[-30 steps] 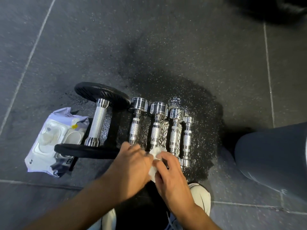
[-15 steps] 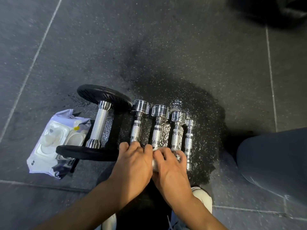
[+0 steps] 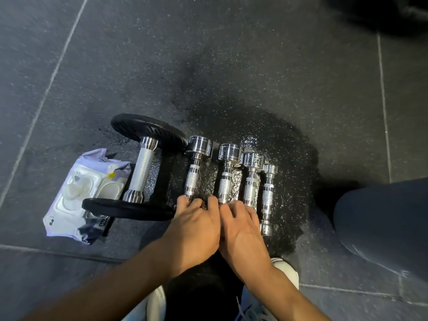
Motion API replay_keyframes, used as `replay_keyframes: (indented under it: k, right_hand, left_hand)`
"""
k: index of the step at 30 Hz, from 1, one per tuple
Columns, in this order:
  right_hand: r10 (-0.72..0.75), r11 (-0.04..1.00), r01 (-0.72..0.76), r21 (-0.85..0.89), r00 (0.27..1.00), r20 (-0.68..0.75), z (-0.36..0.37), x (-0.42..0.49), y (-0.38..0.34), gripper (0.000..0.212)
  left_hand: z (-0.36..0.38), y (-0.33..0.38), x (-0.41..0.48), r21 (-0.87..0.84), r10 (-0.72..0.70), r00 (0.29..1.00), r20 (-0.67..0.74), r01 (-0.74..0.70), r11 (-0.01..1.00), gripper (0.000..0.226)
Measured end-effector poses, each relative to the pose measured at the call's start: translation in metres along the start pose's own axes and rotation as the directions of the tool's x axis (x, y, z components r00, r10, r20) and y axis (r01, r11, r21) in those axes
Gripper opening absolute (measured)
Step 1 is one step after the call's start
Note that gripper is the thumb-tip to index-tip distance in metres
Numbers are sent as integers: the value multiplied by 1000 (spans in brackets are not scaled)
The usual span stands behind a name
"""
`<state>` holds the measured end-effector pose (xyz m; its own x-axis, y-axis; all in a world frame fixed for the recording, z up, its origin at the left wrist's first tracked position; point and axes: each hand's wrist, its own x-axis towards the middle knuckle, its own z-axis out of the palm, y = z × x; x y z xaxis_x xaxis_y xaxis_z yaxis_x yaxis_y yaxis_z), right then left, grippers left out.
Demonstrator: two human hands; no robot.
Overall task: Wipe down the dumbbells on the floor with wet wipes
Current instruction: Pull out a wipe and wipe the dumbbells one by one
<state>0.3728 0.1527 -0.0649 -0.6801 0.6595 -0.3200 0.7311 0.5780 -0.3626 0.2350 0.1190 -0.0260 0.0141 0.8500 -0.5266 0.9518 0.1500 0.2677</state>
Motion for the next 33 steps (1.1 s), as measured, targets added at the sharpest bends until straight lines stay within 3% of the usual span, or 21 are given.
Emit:
replay_keyframes:
  k: [3,6,12,16,18,21,24,30,33]
  right_hand:
    - [30,994,-25,103,999,-42,-2,-4,2,52]
    - [39,991,-34,126,999,-38,-1,-6,4,57]
    - [31,972,-8,235,995,-94,1,-9,3,53]
    - [45,947,-13,322,995,-93,1,-17,7,51]
    - [51,956,-22,292,995,-89,-1,-21,6,49]
    - [61,995,-52,86,992,-113,-1,-25,4,45]
    - [100,994,-95,50,989,-106,-5,-27,2,31]
    - [68,997,-69,-16,996,-49,-6,-18,8,46]
    - [53,999,-53,7,998,13,-11,-11,12,47]
  left_hand:
    - [21,-2,-14,51,55,995,-88,-50,997,50]
    - [47,3,-29,66,79,978,-194,-67,996,47]
    - [53,16,-40,-46,19,958,-288,-34,998,23]
    - [44,19,-48,-207,-94,931,-352,21,978,36]
    - [44,22,-54,-214,-103,930,-353,27,976,47]
    - [52,26,-64,-201,-112,946,-305,51,978,71]
    - [60,33,-71,-150,-45,973,-228,10,989,92]
    - [50,19,-40,-153,-87,978,-188,58,986,88]
    - [34,7,-22,-88,-28,984,-175,12,996,88]
